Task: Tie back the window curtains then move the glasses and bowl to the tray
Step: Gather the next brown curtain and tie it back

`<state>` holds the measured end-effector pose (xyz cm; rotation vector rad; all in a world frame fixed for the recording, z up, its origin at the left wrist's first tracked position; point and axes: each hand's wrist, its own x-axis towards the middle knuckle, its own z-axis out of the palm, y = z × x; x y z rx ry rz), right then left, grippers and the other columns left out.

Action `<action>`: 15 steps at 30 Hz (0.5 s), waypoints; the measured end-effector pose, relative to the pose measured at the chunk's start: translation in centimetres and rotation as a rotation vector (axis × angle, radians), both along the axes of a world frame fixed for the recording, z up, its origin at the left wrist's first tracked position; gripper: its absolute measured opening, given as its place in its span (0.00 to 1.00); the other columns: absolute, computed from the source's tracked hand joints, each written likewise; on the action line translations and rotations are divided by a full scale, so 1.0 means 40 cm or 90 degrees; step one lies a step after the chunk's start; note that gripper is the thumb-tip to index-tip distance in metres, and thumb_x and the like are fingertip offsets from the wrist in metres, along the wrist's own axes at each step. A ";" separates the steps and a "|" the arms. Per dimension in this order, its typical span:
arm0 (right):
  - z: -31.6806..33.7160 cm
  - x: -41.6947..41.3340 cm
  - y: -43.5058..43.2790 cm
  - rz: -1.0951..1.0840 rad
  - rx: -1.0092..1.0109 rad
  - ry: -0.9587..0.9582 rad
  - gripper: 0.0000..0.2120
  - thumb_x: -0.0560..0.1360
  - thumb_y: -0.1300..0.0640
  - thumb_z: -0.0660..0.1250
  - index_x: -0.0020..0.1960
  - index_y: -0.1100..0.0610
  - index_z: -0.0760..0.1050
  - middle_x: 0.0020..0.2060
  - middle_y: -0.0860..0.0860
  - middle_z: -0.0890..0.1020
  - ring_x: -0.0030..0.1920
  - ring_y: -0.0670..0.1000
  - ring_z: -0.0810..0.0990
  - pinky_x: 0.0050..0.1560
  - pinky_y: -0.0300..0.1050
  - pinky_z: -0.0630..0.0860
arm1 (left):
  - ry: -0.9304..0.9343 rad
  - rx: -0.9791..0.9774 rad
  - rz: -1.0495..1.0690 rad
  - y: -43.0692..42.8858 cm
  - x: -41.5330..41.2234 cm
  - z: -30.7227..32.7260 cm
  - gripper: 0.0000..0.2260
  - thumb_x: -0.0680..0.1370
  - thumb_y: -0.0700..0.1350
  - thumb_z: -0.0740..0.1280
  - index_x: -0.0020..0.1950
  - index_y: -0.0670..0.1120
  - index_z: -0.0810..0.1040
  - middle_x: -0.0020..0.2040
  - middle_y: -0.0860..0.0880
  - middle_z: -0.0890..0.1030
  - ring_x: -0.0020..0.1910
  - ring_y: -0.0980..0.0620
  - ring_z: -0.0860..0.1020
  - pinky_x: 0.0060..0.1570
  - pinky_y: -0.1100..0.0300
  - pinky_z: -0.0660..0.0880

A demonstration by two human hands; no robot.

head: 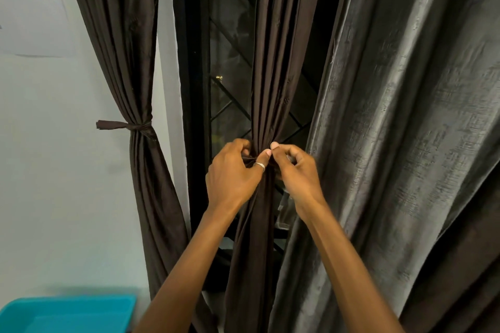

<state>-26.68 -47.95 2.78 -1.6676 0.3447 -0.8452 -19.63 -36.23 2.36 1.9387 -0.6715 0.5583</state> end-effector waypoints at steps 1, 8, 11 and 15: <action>-0.001 0.004 -0.001 -0.008 -0.005 0.000 0.09 0.79 0.43 0.68 0.48 0.46 0.84 0.53 0.44 0.84 0.57 0.44 0.82 0.63 0.52 0.79 | -0.014 0.002 0.015 -0.002 -0.002 0.002 0.19 0.75 0.67 0.66 0.53 0.53 0.78 0.46 0.58 0.79 0.42 0.57 0.78 0.40 0.53 0.79; 0.006 0.011 -0.003 -0.105 -0.135 0.000 0.09 0.80 0.48 0.68 0.44 0.50 0.83 0.48 0.47 0.83 0.46 0.42 0.82 0.48 0.44 0.80 | -0.058 0.007 0.001 0.000 0.019 0.007 0.14 0.78 0.55 0.64 0.37 0.48 0.73 0.32 0.53 0.74 0.30 0.52 0.74 0.30 0.55 0.71; 0.005 0.018 0.004 -0.125 -0.191 0.002 0.11 0.80 0.50 0.67 0.42 0.50 0.82 0.46 0.47 0.83 0.44 0.41 0.81 0.46 0.41 0.78 | -0.065 -0.008 -0.004 0.005 0.031 0.000 0.14 0.79 0.52 0.64 0.36 0.47 0.71 0.32 0.54 0.73 0.30 0.54 0.73 0.30 0.57 0.68; -0.004 0.027 0.020 -0.112 -0.164 -0.003 0.12 0.82 0.47 0.64 0.43 0.50 0.81 0.38 0.44 0.84 0.41 0.43 0.82 0.44 0.42 0.78 | -0.051 -0.045 -0.058 0.011 0.040 -0.022 0.14 0.79 0.59 0.63 0.47 0.50 0.78 0.41 0.56 0.78 0.37 0.58 0.77 0.36 0.56 0.77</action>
